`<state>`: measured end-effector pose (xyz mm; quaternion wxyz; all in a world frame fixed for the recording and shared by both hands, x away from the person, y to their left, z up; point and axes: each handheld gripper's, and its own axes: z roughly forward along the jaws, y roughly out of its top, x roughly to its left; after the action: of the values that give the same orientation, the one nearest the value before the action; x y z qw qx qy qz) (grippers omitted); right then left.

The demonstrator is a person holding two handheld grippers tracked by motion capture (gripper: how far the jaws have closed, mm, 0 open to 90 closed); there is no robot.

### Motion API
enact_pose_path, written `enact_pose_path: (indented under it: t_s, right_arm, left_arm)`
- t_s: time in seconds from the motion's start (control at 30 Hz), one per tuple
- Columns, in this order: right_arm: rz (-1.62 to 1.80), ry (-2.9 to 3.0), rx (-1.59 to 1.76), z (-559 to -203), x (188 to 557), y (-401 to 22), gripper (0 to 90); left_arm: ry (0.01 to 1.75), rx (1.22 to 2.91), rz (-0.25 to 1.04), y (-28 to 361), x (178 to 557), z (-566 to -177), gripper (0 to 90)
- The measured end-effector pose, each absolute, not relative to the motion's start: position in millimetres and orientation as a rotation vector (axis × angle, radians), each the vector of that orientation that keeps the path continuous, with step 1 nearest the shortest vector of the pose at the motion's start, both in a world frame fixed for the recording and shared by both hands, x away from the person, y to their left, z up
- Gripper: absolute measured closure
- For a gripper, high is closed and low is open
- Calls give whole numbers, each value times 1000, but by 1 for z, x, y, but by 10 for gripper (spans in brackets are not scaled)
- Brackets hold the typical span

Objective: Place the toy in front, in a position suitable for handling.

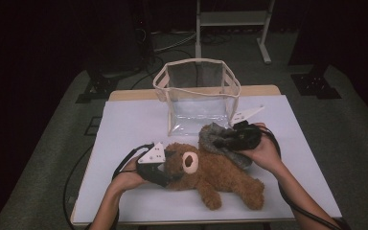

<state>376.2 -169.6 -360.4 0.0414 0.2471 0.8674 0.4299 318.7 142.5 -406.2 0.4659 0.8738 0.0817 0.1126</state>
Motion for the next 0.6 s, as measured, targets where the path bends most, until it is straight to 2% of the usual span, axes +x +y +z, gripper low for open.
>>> enact_pose_path:
  t_s: [0.2,0.6]
  right_arm:
    - [1264,2668,823,-371,390,-163,708]
    - [1262,2574,1025,-386,377,-239,710]
  left_arm:
    - [180,2156,276,144,317,-406,252]
    - [168,2163,285,142,316,-405,233]
